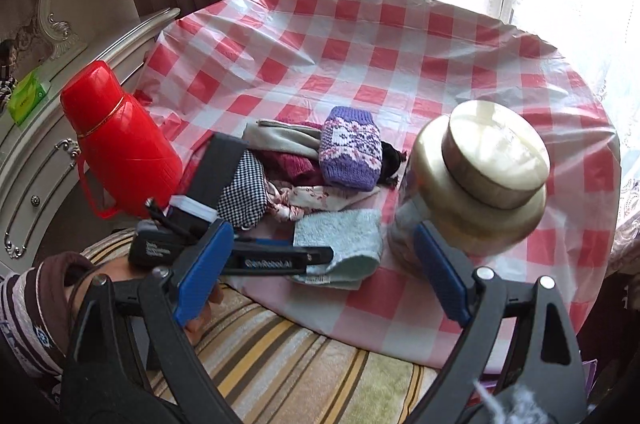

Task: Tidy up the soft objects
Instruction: 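Grasp the light blue towel with the left gripper while the right grasps the purple knit mitten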

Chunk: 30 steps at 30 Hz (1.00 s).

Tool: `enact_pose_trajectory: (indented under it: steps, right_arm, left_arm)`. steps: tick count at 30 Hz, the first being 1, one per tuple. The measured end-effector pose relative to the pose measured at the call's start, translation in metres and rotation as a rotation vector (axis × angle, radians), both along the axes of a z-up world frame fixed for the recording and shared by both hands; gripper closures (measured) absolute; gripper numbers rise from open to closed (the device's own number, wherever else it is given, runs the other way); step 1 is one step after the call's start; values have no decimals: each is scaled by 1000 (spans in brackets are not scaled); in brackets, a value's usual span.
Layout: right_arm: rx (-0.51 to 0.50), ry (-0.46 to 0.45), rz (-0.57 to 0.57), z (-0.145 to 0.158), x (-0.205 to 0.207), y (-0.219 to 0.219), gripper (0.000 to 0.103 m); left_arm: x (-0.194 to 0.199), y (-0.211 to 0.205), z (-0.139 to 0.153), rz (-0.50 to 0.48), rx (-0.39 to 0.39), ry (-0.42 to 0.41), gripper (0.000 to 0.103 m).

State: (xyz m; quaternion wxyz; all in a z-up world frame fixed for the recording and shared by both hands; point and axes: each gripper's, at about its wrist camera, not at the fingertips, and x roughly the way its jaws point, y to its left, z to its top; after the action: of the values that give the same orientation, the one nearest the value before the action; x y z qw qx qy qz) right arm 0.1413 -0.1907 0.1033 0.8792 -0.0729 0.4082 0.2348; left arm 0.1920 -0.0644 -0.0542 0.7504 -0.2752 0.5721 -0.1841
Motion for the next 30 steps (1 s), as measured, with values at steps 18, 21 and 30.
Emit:
enact_pose_trajectory:
  steps: [18, 21, 30]
  right_arm:
    - [-219, 74, -51, -71, 117, 88, 19]
    - [-260, 88, -53, -86, 132, 96, 22]
    - [-340, 108, -125, -114, 161, 96, 49]
  left_arm:
    - [-46, 42, 7, 71, -165, -63, 94]
    - [-59, 50, 8, 83, -192, -73, 94]
    - [-82, 69, 9, 106, -213, -103, 94]
